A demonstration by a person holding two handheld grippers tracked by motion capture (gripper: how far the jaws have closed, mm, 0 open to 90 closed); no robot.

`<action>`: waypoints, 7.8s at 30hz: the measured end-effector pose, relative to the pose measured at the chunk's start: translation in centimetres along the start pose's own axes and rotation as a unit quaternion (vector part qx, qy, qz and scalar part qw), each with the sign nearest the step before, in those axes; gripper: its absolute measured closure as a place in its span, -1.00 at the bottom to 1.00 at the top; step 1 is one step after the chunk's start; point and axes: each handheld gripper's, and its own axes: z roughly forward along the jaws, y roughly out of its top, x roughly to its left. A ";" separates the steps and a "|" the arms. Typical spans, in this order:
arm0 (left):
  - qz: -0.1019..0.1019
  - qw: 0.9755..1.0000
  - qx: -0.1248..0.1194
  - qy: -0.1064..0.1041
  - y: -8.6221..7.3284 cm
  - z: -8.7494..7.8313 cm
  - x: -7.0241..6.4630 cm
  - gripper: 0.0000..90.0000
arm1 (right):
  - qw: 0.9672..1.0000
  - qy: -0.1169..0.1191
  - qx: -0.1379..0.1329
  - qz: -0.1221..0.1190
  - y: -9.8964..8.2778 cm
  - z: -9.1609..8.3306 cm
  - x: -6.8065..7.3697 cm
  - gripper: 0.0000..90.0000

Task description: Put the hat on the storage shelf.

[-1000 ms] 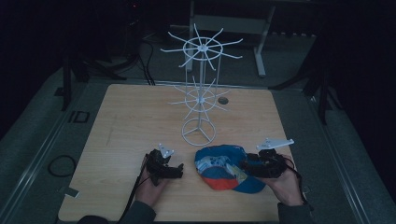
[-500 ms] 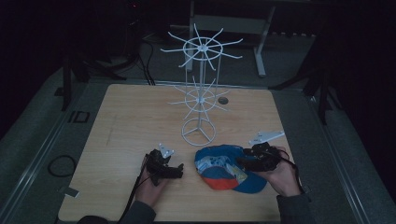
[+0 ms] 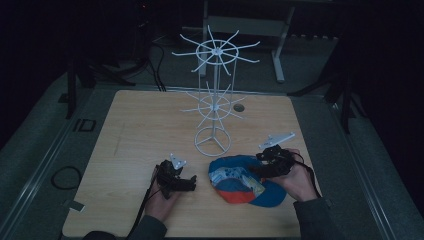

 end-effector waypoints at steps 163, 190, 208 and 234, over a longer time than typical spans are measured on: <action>0.000 1.000 -0.001 0.001 0.0 0.0 0.0 -0.94 | 0.996 0.010 -0.085 -0.012 1.2 -5.5 -2.7 0.97; -0.001 1.000 -0.002 0.001 0.0 0.0 0.0 -0.94 | 0.994 0.003 -0.107 -0.017 1.9 -7.9 -2.9 0.97; 0.001 1.000 -0.001 0.001 0.0 0.0 0.0 -0.94 | 0.991 0.001 -0.128 -0.026 2.8 -9.6 -2.7 0.97; 0.002 1.000 0.000 0.001 0.0 0.0 0.0 -0.94 | 0.987 -0.009 -0.159 -0.029 3.4 -12.0 -2.7 0.97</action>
